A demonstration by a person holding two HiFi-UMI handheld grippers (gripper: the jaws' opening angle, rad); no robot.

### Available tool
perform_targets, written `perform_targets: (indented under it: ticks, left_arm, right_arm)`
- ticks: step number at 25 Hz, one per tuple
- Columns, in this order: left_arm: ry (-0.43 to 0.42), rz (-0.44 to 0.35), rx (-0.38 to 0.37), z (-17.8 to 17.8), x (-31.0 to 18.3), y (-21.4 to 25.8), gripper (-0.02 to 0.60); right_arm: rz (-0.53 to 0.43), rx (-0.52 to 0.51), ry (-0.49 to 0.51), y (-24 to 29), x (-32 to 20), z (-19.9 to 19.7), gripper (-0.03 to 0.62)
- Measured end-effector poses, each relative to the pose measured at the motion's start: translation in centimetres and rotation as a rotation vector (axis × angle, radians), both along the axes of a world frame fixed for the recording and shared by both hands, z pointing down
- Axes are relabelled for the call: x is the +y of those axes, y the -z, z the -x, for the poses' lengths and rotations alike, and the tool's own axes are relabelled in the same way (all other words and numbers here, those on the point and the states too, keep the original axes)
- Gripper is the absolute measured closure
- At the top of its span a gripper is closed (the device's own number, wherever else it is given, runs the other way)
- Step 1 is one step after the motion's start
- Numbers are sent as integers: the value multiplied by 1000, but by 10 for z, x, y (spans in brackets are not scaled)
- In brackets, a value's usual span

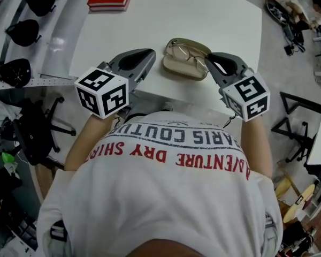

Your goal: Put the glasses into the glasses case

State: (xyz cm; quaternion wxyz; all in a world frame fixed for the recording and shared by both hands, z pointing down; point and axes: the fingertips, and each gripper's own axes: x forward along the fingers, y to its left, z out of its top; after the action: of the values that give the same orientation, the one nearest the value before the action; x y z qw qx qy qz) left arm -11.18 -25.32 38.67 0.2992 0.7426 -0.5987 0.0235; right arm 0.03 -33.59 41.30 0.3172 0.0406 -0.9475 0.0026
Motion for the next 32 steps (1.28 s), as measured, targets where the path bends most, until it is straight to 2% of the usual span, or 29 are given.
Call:
perform_targets:
  ticks: [9, 23, 32]
  left_arm:
    - [35, 33, -19, -2, -5, -12, 552]
    - [50, 72, -31, -2, -7, -28, 552]
    - [76, 91, -13, 2, -1, -37, 552]
  right_arm:
    - [30, 91, 100, -43, -5, 7, 549]
    - [88, 188, 164, -106, -5, 11, 548]
    - [128, 230, 204, -125, 2, 12, 548]
